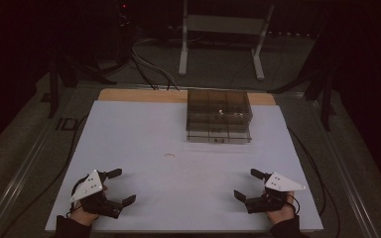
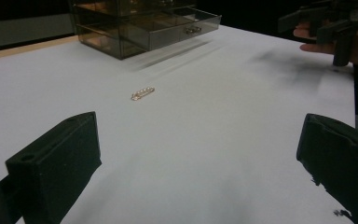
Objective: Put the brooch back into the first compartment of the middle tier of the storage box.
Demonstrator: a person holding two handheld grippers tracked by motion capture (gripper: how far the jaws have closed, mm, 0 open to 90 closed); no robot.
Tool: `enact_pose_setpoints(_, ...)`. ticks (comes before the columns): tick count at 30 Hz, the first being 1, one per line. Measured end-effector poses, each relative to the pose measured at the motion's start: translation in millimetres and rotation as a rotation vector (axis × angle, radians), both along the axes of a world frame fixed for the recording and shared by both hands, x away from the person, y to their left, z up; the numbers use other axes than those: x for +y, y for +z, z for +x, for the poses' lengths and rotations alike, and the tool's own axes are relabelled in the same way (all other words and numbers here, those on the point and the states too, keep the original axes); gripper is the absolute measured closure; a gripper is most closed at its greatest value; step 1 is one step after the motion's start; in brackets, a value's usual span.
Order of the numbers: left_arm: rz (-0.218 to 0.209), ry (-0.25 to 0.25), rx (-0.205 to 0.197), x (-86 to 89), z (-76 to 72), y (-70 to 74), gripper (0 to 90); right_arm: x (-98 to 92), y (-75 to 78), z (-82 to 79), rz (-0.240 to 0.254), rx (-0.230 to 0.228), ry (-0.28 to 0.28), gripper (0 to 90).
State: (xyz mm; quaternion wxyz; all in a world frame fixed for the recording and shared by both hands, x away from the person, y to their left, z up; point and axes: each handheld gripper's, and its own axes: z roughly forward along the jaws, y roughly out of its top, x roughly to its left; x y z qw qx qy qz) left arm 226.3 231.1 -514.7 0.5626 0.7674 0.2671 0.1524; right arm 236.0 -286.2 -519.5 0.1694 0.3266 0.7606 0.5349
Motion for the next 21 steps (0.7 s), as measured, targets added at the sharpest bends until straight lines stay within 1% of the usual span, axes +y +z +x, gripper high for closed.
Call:
enact_pose_setpoints(2,-0.003,0.004,0.000,0.0,-0.3,0.8,0.3,-0.4,0.1,0.3,0.003,0.005,0.002,0.0)
enact_pose_setpoints(4,0.001,0.004,-0.003,0.3,-1.3,2.0,0.2,-0.4,0.7,-0.1,-0.004,-0.003,0.002,0.0)
enact_pose_setpoints(6,-0.002,0.006,-0.001,1.6,-1.5,3.1,0.3,-0.7,1.2,0.0,0.002,0.003,0.000,0.0)
enact_pose_setpoints(9,0.000,-0.002,0.010,2.8,-0.5,4.9,0.3,-0.5,1.6,-0.1,0.006,0.003,0.001,0.0)
enact_pose_setpoints(14,-0.011,-0.011,0.027,3.0,3.4,8.9,0.2,0.6,2.2,-0.2,0.016,0.004,0.006,0.0)
enact_pose_setpoints(16,-0.005,-0.018,0.036,2.7,7.3,13.9,0.3,1.0,2.3,-0.2,0.012,0.007,0.010,0.0)
enact_pose_setpoints(17,-0.002,-0.020,0.037,2.6,8.4,15.7,0.2,1.2,2.9,-0.3,0.018,0.005,0.012,0.0)
enact_pose_setpoints(19,-0.001,-0.022,0.027,2.8,11.0,20.9,0.2,1.6,3.8,-0.9,0.020,0.001,0.013,0.0)
enact_pose_setpoints(20,-0.001,-0.022,0.027,2.8,11.0,20.9,0.3,1.8,3.6,-1.1,0.019,0.000,0.016,0.0)
enact_pose_setpoints(21,-0.007,-0.022,0.023,3.1,14.4,26.0,0.3,1.9,3.5,-1.1,0.017,0.003,0.018,0.0)
